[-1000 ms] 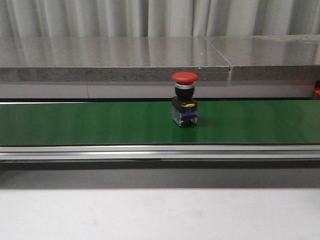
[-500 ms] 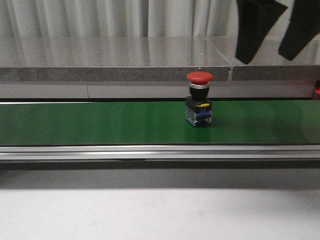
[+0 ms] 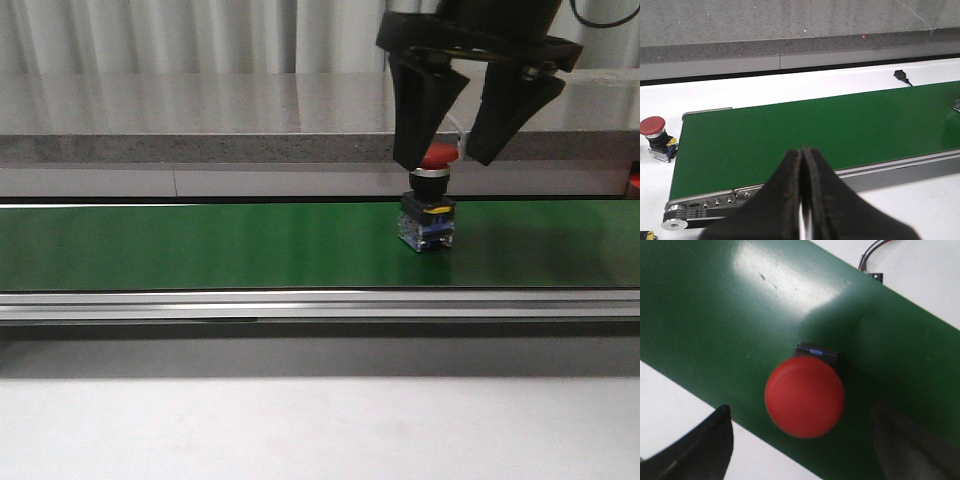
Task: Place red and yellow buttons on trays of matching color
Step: 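Grasp the red button on the belt with the right gripper and lift, then lower the red button into the red tray and open the right gripper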
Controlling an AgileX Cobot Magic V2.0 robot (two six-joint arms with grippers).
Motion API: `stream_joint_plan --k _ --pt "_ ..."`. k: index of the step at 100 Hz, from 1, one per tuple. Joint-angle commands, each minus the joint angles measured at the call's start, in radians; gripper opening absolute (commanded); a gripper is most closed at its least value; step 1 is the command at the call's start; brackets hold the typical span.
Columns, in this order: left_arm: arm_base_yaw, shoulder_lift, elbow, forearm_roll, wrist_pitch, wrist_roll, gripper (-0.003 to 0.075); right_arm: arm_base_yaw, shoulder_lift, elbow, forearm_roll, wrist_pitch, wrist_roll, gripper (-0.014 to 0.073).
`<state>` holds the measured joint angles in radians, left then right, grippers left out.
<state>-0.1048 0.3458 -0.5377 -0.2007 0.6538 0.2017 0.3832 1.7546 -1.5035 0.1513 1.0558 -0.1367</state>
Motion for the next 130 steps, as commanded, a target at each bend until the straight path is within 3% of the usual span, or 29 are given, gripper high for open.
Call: stream_joint_plan --k 1,25,34,61,101,130 --pt "-0.009 0.009 -0.028 -0.021 -0.070 -0.003 -0.0021 0.000 -0.022 -0.039 0.015 -0.054 -0.019 0.0538" --pt "-0.009 0.009 -0.028 -0.021 -0.070 -0.003 -0.0021 0.000 -0.008 -0.039 0.009 -0.081 -0.019 0.0233" --pt "-0.009 0.009 -0.028 -0.021 -0.070 -0.003 -0.0021 -0.002 -0.012 -0.039 0.004 -0.088 -0.019 0.0174" --pt "-0.009 0.009 -0.028 -0.021 -0.070 -0.003 -0.0021 -0.102 -0.121 -0.039 0.003 -0.109 0.032 0.0162" --pt "-0.009 0.009 -0.028 -0.021 -0.070 -0.003 -0.0021 -0.542 -0.190 -0.039 0.003 -0.117 0.123 0.0162" --pt "-0.009 0.009 -0.028 -0.021 -0.070 -0.003 -0.0021 -0.749 -0.182 -0.037 0.003 -0.155 0.161 0.0162"
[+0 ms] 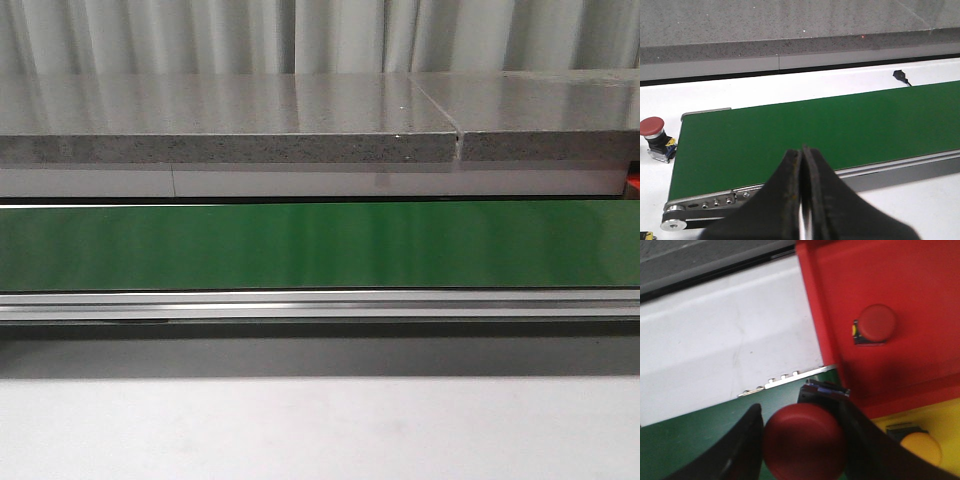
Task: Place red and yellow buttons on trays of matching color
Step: 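Lower the red button into the red tray and open the right gripper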
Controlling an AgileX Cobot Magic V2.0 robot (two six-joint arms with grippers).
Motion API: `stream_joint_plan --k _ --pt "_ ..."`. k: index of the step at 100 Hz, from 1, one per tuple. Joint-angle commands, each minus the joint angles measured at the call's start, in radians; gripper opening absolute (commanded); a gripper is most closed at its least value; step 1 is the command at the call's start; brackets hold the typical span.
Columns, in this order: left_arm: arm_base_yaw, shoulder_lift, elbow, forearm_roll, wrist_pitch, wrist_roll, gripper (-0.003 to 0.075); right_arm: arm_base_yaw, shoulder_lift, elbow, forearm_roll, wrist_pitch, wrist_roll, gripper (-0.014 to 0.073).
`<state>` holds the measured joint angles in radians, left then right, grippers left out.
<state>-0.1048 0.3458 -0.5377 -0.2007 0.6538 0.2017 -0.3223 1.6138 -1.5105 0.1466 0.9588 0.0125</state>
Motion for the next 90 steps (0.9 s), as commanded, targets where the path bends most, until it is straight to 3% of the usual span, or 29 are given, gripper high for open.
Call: stream_joint_plan --k 1,90 --pt "-0.009 0.009 -0.028 -0.021 -0.070 -0.003 -0.0021 -0.046 -0.040 -0.030 0.007 -0.060 0.012 0.0162" --pt "-0.009 0.009 -0.028 -0.021 -0.070 -0.003 -0.0021 -0.119 0.167 -0.030 -0.047 -0.085 0.108 0.0162"
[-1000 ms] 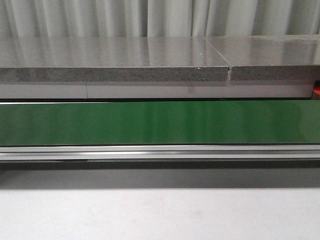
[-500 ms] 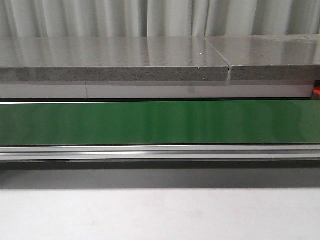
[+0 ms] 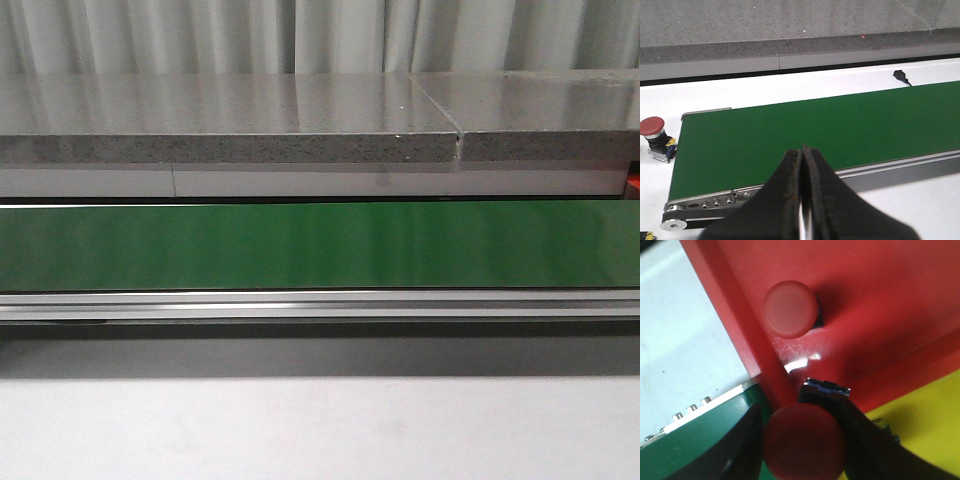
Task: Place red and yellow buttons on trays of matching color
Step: 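Lower the red button into the red tray and open the right gripper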
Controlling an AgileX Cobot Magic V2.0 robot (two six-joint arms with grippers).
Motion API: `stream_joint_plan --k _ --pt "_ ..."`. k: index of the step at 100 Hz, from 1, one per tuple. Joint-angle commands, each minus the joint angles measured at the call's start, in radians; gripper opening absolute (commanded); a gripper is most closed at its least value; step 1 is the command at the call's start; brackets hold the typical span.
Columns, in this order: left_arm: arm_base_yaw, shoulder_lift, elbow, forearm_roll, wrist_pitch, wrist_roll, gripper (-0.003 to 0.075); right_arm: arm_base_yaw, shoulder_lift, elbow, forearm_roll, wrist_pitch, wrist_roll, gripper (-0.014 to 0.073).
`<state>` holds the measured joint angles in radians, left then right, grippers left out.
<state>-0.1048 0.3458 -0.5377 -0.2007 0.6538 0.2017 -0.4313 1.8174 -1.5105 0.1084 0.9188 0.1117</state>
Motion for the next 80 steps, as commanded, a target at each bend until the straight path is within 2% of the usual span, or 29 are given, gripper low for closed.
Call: stream_joint_plan --k 1,49,80 --pt "-0.009 0.009 -0.028 -0.021 -0.070 -0.003 -0.0021 -0.010 -0.036 -0.030 -0.008 -0.045 0.011 0.0162" --pt "-0.009 0.009 -0.028 -0.021 -0.070 -0.003 -0.0021 -0.014 0.053 -0.030 -0.006 -0.140 0.043 0.0162" --pt "-0.009 0.009 -0.028 -0.021 -0.070 -0.003 -0.0021 -0.014 0.088 -0.030 0.002 -0.146 0.049 0.0162"
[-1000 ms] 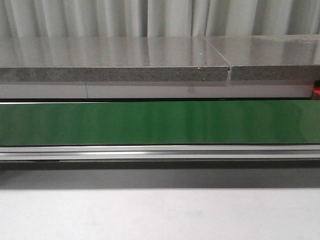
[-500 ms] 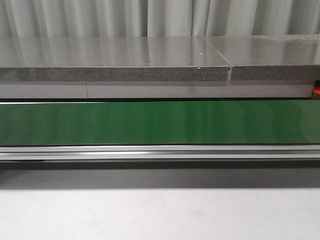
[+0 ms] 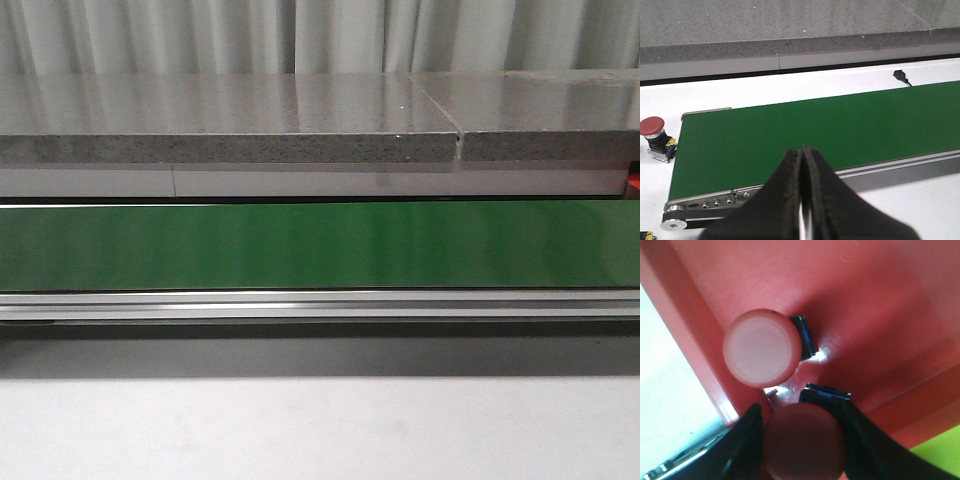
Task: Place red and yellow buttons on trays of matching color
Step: 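Lower the red button into the red tray and open the right gripper, then raise the right gripper back above the belt's far end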
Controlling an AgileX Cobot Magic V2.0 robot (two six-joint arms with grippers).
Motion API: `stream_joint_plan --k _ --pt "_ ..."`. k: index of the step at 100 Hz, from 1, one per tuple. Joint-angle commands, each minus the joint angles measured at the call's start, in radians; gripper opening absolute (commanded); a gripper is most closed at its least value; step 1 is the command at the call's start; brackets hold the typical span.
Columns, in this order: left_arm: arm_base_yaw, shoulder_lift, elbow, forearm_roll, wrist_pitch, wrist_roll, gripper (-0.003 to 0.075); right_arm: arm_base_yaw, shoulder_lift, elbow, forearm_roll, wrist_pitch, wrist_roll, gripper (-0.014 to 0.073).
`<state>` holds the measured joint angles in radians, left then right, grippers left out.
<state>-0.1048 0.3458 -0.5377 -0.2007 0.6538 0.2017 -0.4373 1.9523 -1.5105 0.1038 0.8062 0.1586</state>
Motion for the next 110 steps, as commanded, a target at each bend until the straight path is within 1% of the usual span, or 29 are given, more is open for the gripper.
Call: stream_joint_plan --k 1,13,20,25,30,37,52,78,110 --pt "-0.009 0.009 -0.028 -0.021 -0.070 -0.003 -0.0021 -0.008 -0.046 -0.030 0.006 -0.033 0.002 0.0162" --pt "-0.009 0.009 -0.028 -0.021 -0.070 -0.003 -0.0021 -0.008 -0.045 -0.030 0.011 -0.033 0.002 0.0190" --pt "-0.009 0.009 -0.028 -0.021 -0.070 -0.003 -0.0021 -0.008 -0.045 -0.030 0.012 -0.033 0.002 0.0268" --pt "-0.009 0.009 -0.028 -0.021 -0.070 -0.003 -0.0021 -0.008 -0.045 -0.030 0.012 -0.030 0.002 0.0353" --pt "-0.009 0.009 -0.028 -0.021 -0.070 -0.003 -0.0021 -0.008 -0.045 -0.030 0.012 -0.028 0.002 0.0419" --pt "-0.009 0.009 -0.028 -0.021 -0.070 -0.003 -0.0021 -0.008 -0.045 -0.030 0.012 -0.027 0.002 0.0472" --pt "-0.009 0.009 -0.028 -0.021 -0.070 -0.003 -0.0021 -0.008 -0.063 -0.030 0.012 -0.029 0.002 0.0478" --pt "-0.009 0.009 -0.028 -0.021 -0.070 -0.003 -0.0021 -0.008 -0.152 -0.025 0.002 -0.019 0.002 0.0478" --pt "-0.009 0.009 -0.028 -0.021 -0.070 -0.003 -0.0021 0.007 -0.357 0.094 -0.006 -0.091 -0.007 0.0477"
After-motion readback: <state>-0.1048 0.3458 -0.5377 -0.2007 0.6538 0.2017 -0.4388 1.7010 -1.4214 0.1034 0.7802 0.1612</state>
